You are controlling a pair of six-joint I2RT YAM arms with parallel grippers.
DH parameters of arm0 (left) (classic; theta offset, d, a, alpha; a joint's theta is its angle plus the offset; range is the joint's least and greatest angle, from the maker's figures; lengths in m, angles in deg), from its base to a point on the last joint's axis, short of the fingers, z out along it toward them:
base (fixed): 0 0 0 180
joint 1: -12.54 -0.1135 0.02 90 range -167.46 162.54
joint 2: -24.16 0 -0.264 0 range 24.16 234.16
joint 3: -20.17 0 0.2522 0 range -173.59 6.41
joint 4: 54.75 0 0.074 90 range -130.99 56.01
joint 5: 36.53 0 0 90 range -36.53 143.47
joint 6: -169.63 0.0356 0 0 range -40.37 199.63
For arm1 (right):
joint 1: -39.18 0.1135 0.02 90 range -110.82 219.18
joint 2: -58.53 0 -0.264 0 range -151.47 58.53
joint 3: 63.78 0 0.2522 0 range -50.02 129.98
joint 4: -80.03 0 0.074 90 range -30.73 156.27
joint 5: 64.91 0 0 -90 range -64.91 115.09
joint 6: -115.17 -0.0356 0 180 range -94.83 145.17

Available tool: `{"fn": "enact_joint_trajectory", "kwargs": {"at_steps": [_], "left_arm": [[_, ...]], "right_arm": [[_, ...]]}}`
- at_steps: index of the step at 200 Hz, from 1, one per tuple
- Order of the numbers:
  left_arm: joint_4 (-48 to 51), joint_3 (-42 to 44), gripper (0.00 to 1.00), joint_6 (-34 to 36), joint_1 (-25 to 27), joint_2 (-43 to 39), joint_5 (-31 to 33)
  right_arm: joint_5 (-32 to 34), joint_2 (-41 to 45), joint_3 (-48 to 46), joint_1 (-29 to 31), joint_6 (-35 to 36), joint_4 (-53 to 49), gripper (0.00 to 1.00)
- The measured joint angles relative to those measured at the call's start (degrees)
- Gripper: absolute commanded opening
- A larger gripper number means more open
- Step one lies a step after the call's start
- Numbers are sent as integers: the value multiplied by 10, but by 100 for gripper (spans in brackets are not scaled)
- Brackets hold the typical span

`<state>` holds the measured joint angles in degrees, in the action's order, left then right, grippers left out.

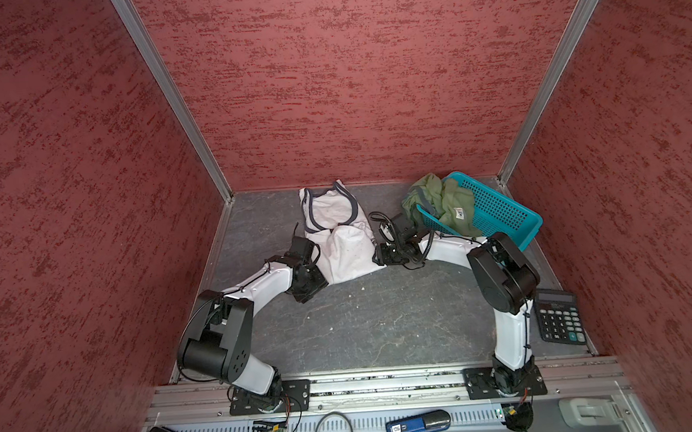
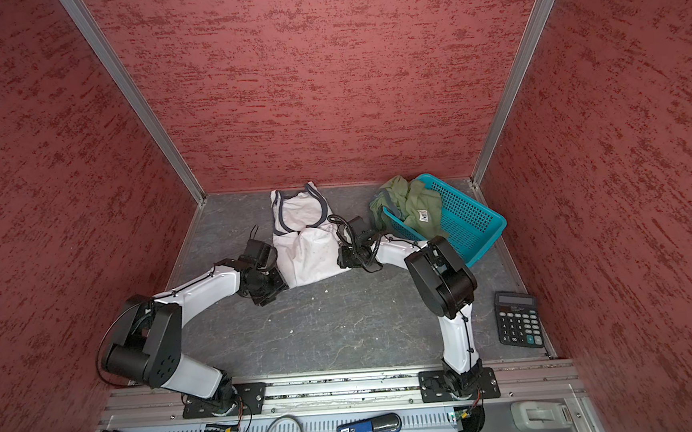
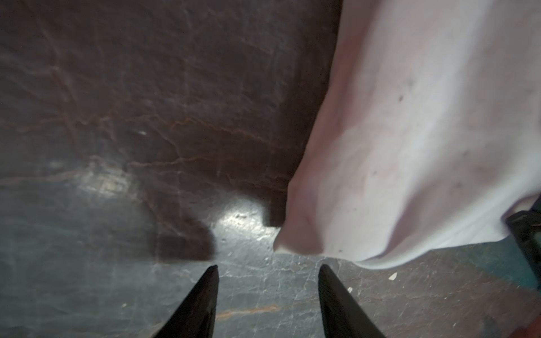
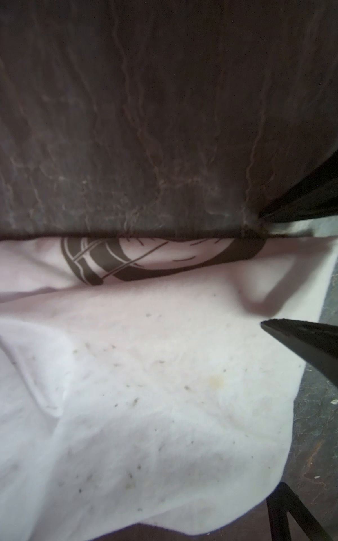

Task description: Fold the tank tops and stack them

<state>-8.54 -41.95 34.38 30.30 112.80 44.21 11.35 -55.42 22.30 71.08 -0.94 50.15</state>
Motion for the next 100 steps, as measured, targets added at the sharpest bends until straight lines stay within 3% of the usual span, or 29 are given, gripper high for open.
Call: {"fn": "enact_joint_trajectory", "kwargs": {"at_steps": [25,45,71,100], "left_arm": [[-23,0,37,-6,2,15,-10],[-39,0,19,-5,0,28,-14],[-36,-8,0,10,-11,32,-13],[-5,-26,0,27,-17,-7,31]], "right_arm": [[0,0,-4,8,-7,2,29],[0,0,-8,10,-11,1,16],[10,5,-17,12,-14,0,7],[30,53,-55,14,-16,-1,4]]}}
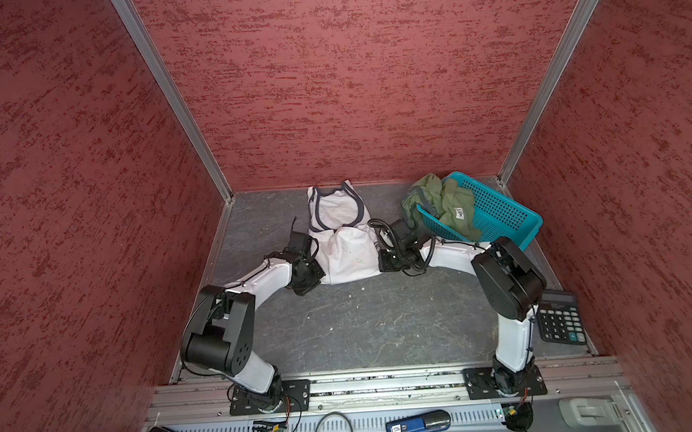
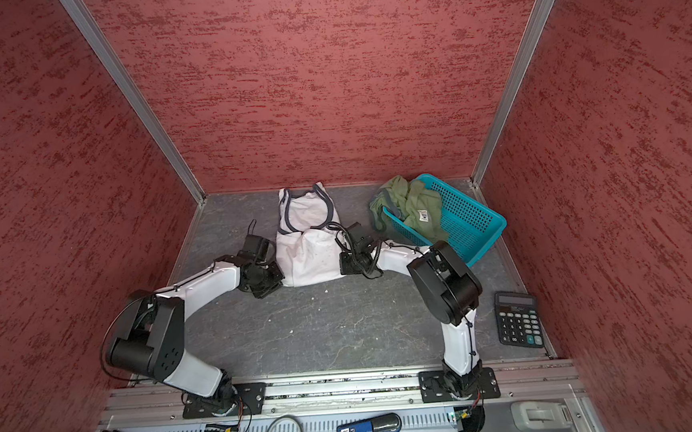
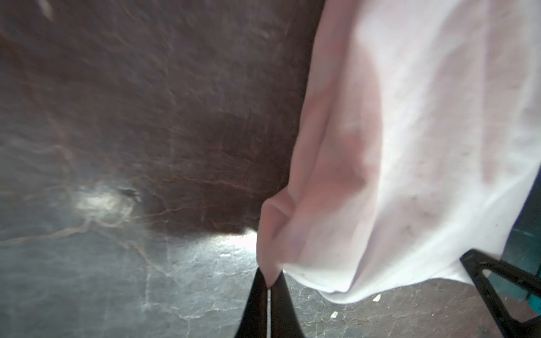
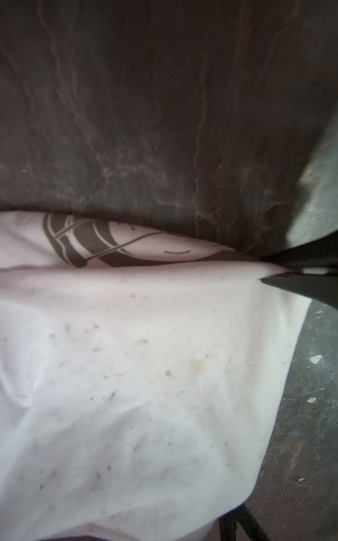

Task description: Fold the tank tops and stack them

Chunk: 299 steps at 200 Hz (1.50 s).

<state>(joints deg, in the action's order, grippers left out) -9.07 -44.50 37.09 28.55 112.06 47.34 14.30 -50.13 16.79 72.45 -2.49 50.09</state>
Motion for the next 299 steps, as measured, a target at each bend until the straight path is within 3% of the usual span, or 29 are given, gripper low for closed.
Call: {"fn": "enact_joint_trajectory", "kwargs": {"at_steps": [48,56,67,92,114,132,151,171,232,299], "left_arm": [[32,21,3,14,9,-129,21],[34,35,8,14,15,-141,17],[37,56,16,14,25,-152,11],[47,93,44,15,56,-157,-6],[66,97,55,13,69,-157,-15],[86,78,67,26,37,-158,-14],[95,27,68,45,-19,-143,-17],[82,-64,68,74,-50,-75,-16],[49,-232,67,129,-49,152,-23],[40,-277,53,141,-47,232,-43]], "right_arm": [[1,93,-90,8,-18,20,5],[-2,102,-109,12,-25,26,8],[-5,109,-132,22,-36,33,21],[-7,127,-179,41,-57,40,44],[9,166,-190,47,-66,23,49],[34,189,-186,44,-61,7,49],[49,189,-159,34,-44,-4,49],[57,160,-102,22,-20,-7,50],[60,-6,76,2,49,-4,54],[73,-105,173,-1,77,-38,55]]}}
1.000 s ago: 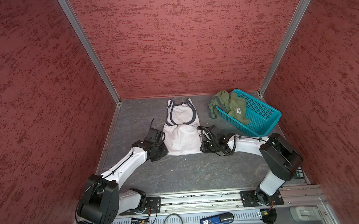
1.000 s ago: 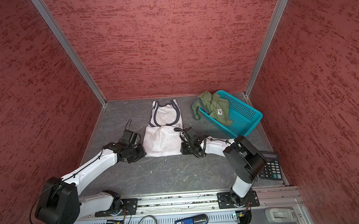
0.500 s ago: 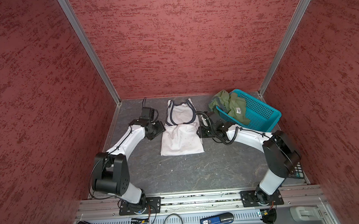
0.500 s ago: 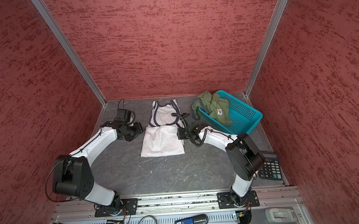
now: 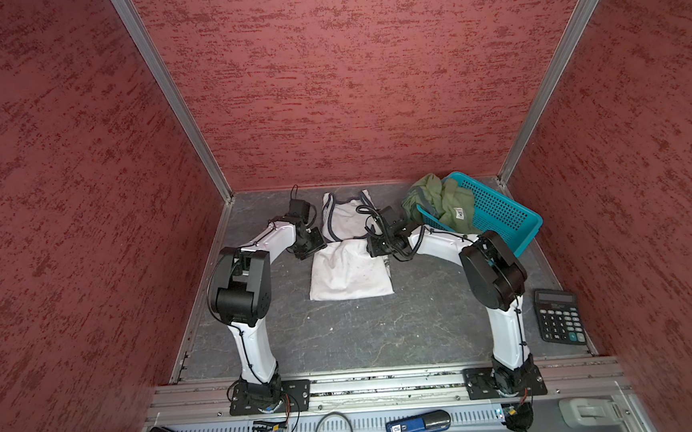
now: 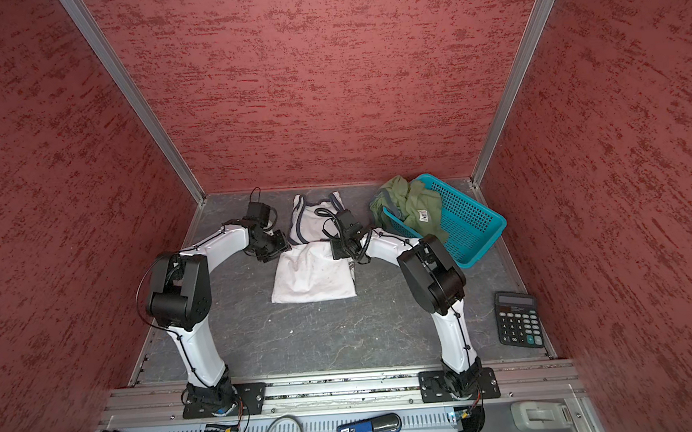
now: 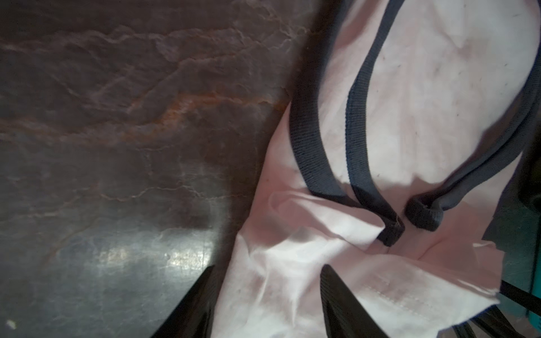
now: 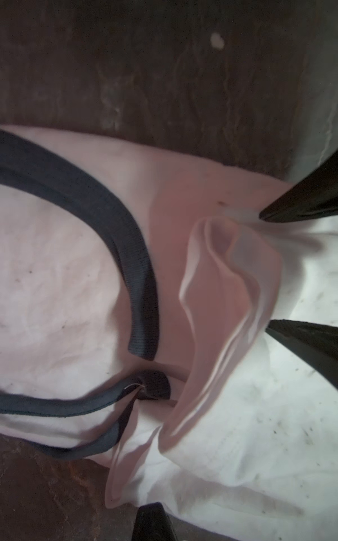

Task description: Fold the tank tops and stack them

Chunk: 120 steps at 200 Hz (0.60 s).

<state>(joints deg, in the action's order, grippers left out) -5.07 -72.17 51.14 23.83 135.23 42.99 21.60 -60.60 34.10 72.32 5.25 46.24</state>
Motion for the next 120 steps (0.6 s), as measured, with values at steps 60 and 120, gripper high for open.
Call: {"fn": "enact_joint_trajectory", "kwargs": {"at_steps": [60,120], "left_arm": [[-13,-43,40,0,2,42,-24],[-12,-70,41,2,4,61,-29]], "right_arm": [[2,-52,67,-15,9,-13,53],[-2,-78,101,-16,15,-30,55]]}}
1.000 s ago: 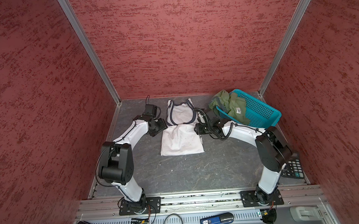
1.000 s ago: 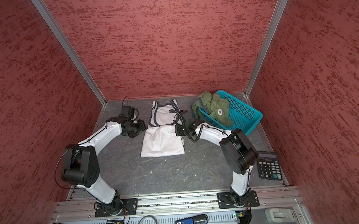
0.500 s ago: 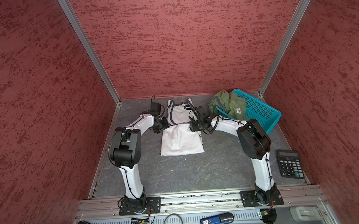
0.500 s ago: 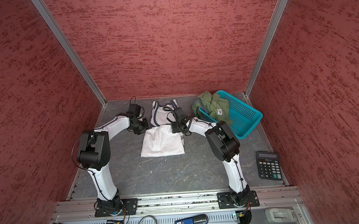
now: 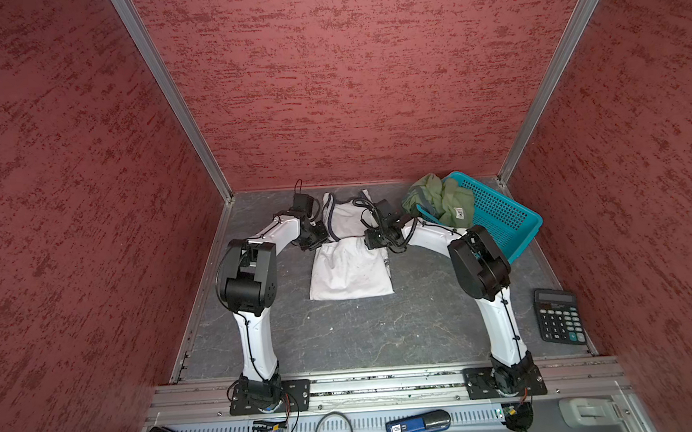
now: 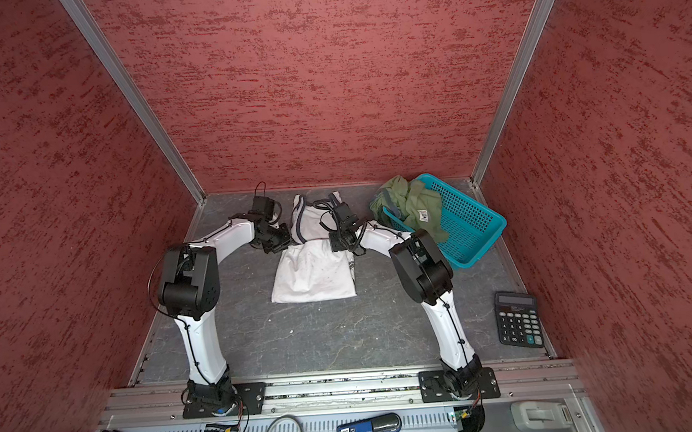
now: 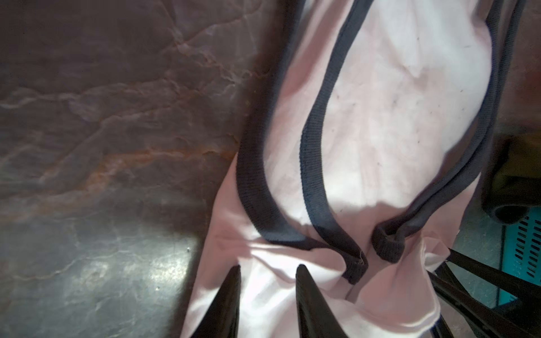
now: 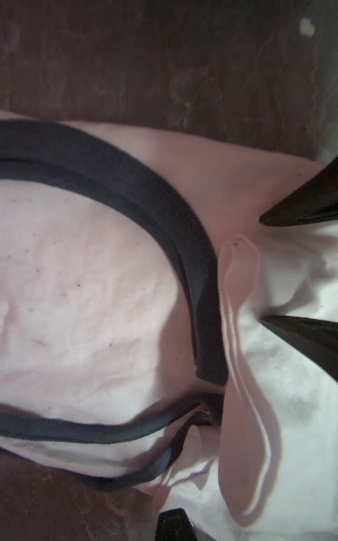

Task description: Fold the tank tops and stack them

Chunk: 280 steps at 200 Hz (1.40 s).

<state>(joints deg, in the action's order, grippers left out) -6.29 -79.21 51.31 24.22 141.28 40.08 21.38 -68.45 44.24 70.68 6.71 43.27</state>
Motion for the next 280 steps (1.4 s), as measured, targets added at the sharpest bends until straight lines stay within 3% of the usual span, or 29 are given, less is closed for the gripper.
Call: {"fn": "enact_joint_trajectory", "kwargs": {"at_steps": [26,64,89,111,162,197,234,280], "left_arm": [[16,-16,43,-4,2,7,21],[35,-19,44,-4,5,18,51],[40,-20,39,-7,5,30,58],[41,-24,31,-8,5,34,61],[46,-28,0,-14,6,37,63],[45,-22,0,-18,7,23,67],[40,4,0,-19,14,-55,74],[26,9,6,-19,21,-105,75]], "right_arm": [[0,-14,12,-1,1,-4,51],[-1,-14,16,-1,3,-9,31],[-1,-14,17,-1,5,-11,22],[-1,-14,20,-1,5,-14,15],[0,-14,21,-1,5,-19,4],[1,-7,21,-1,5,-24,1],[4,44,6,-1,2,-25,0],[14,108,-39,-1,-8,-16,0]]}}
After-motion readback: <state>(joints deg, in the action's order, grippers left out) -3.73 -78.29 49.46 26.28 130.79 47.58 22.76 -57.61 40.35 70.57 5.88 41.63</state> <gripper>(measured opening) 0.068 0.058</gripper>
